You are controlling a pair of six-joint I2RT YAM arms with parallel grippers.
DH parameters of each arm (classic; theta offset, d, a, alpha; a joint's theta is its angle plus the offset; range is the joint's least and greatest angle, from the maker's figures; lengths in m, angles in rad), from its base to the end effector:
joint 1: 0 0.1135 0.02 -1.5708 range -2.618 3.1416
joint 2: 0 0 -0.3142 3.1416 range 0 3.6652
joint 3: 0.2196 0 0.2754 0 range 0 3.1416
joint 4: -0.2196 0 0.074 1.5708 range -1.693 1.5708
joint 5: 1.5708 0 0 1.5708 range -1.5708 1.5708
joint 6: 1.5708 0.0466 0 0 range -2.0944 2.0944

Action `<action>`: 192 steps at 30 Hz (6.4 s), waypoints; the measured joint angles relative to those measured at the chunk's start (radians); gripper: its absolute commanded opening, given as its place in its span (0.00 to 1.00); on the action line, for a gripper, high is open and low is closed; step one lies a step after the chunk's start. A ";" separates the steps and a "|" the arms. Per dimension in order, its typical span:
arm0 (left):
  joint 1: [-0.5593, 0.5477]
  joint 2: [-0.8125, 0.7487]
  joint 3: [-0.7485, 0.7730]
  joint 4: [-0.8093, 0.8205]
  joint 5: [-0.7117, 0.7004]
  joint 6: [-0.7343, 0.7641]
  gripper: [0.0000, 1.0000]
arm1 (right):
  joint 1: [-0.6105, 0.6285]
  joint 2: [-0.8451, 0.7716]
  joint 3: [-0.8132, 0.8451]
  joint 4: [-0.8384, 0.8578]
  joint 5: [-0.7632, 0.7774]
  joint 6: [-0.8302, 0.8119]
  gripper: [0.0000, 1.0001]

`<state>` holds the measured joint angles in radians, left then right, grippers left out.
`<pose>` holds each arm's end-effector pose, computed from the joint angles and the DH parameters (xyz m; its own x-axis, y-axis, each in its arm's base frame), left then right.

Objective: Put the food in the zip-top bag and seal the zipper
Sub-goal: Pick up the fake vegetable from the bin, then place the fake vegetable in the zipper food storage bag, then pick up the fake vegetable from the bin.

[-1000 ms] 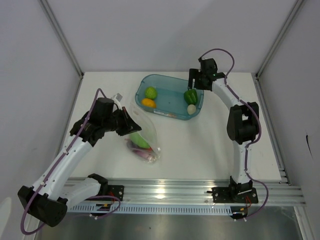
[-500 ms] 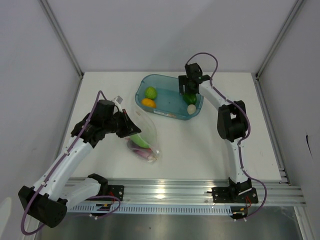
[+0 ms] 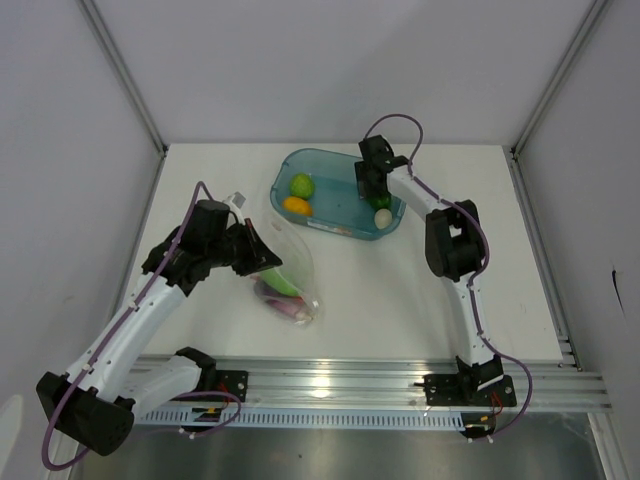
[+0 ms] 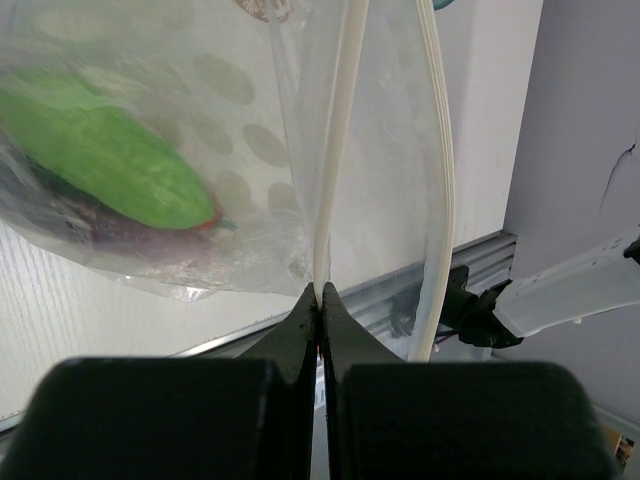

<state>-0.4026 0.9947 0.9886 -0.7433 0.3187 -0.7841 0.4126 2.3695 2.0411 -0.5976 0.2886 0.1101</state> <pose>0.1825 -0.0936 0.3548 -0.8555 -0.3646 -0.3676 -0.0297 0.7435 -0.6681 0.5460 0.2245 0.2079 -0.7527 -0.2145 -0.6224 -0.1459 0.9763 -0.1601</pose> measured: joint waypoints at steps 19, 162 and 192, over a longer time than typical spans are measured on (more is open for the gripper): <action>0.000 -0.005 -0.048 0.002 0.003 -0.002 0.01 | 0.064 -0.223 -0.117 -0.008 -0.038 0.029 0.18; 0.000 -0.294 0.038 -0.192 -0.340 -0.079 0.01 | 0.178 0.153 0.160 0.095 -0.645 0.121 0.87; 0.000 -0.275 0.021 -0.164 -0.288 -0.079 0.01 | 0.152 0.190 0.178 0.155 -0.838 0.116 0.34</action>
<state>-0.4026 0.7193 1.0096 -0.9073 0.0311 -0.8631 0.5648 2.5591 2.2192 -0.4423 -0.5499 0.2264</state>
